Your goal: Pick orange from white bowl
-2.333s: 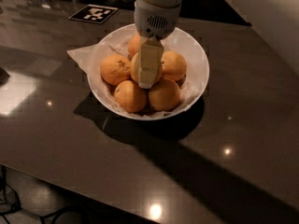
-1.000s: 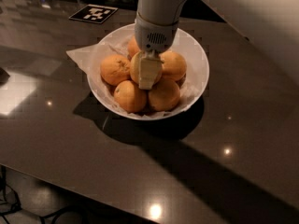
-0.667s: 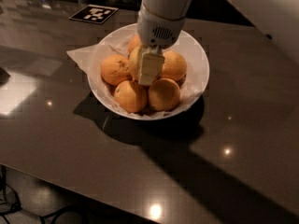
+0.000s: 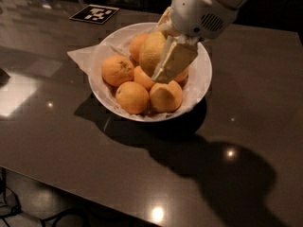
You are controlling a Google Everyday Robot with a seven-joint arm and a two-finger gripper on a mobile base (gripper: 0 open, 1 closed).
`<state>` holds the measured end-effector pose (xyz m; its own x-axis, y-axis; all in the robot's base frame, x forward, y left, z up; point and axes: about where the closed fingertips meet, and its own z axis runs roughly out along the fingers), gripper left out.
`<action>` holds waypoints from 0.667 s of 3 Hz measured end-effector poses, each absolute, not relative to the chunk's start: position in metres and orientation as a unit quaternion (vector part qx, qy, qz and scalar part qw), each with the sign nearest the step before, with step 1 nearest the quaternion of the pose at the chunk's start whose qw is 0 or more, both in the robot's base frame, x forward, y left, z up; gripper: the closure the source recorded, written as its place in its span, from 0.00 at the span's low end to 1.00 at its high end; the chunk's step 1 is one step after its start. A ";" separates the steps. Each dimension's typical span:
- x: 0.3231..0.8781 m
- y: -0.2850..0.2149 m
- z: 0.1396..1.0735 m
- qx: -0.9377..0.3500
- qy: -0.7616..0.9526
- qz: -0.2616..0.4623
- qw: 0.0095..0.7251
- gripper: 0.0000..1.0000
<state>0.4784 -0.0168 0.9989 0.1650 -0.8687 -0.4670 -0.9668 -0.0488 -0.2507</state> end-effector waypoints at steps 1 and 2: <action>0.448 -0.024 1.016 -0.714 0.630 0.116 0.282 1.00; 0.424 -0.026 1.024 -0.713 0.626 0.129 0.287 1.00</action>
Offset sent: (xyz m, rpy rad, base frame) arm -0.0825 -0.0147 0.0308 0.1173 0.0340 0.0318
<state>0.4235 -0.0258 1.0241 0.1821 -0.8201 -0.5425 -0.9675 -0.0509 -0.2478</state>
